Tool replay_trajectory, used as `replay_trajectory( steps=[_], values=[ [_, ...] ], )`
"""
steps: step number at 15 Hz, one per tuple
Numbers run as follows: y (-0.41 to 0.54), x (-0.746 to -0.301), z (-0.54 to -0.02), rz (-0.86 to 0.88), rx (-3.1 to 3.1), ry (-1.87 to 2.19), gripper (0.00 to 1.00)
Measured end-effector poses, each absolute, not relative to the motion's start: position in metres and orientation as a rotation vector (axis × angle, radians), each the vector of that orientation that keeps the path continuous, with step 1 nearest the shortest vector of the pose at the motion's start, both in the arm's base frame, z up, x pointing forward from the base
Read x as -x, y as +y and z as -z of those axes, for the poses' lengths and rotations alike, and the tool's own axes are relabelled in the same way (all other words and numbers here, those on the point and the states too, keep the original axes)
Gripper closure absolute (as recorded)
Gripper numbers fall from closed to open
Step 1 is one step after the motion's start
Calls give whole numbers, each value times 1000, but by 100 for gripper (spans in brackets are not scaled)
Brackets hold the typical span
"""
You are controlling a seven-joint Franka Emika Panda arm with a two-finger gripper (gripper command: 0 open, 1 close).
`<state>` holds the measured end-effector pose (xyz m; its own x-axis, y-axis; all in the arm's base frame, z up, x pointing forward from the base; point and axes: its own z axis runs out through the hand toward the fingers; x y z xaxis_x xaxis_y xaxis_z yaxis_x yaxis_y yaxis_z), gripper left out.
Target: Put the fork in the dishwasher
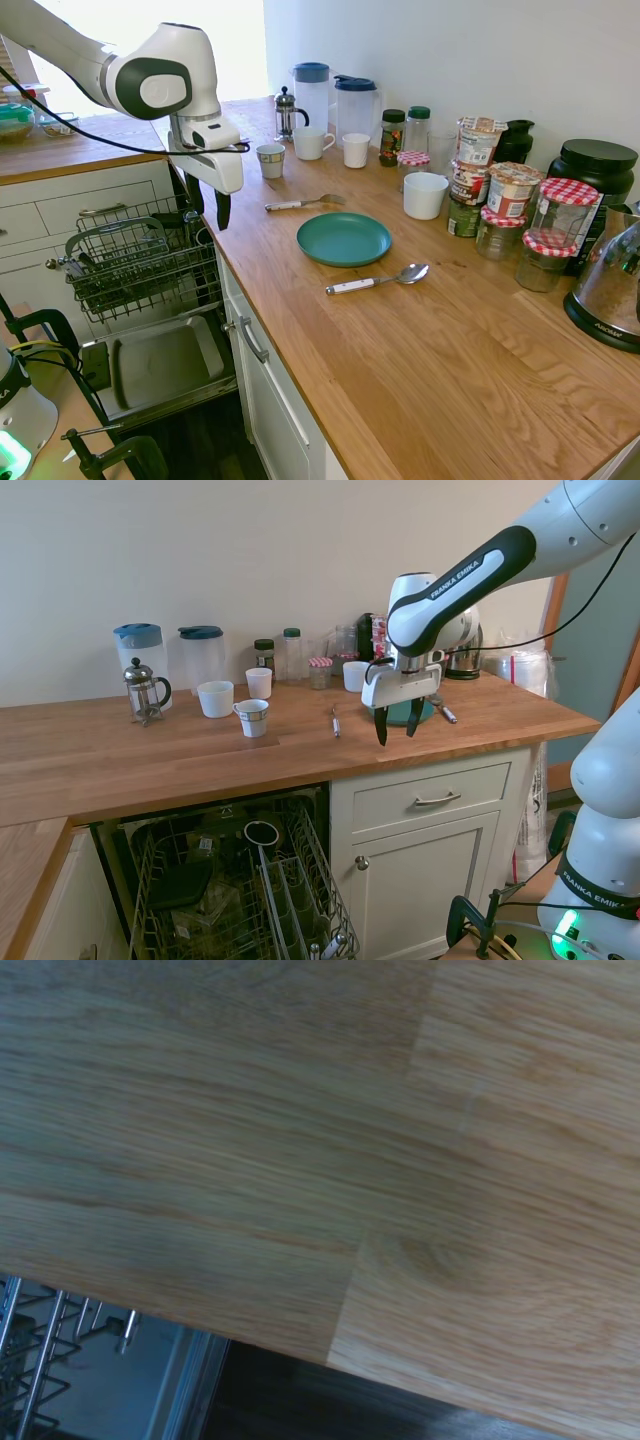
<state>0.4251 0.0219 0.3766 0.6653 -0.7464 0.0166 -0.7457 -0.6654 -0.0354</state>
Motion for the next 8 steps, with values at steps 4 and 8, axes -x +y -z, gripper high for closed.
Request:
replay_trajectory(
  steps=[4, 8],
  values=[
    [25, -430, -380, 61, 2822, 1293, 0],
    [44, -460, -398, 148, 2669, 1432, 0]
  ],
)
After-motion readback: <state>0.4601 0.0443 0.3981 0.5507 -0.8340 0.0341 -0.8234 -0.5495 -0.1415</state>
